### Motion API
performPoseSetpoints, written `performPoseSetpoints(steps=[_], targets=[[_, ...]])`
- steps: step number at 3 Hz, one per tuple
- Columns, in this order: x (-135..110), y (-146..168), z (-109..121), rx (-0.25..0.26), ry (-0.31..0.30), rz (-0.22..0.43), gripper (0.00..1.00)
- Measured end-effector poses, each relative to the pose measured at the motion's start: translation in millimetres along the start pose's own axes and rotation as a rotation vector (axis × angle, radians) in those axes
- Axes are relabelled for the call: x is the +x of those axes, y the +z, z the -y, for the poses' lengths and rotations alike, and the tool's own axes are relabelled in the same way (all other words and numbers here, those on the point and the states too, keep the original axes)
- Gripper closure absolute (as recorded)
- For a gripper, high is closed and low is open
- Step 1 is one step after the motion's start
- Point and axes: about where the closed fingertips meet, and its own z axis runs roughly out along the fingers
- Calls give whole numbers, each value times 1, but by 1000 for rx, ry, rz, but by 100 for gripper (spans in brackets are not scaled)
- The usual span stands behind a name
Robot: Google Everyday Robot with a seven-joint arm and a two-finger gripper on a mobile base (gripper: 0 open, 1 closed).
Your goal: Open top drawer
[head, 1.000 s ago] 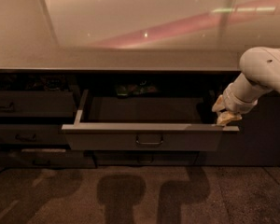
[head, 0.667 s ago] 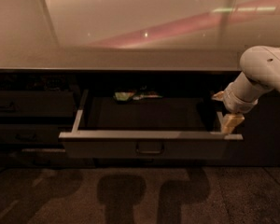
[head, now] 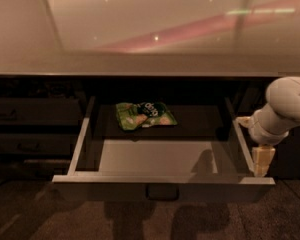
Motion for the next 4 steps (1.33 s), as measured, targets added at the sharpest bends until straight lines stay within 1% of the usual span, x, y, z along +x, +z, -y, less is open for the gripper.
performPoseSetpoints(steps=[3, 4], targets=[[1, -2, -6, -5, 8, -6, 0], [-8, -8, 16, -21, 20, 10, 0]])
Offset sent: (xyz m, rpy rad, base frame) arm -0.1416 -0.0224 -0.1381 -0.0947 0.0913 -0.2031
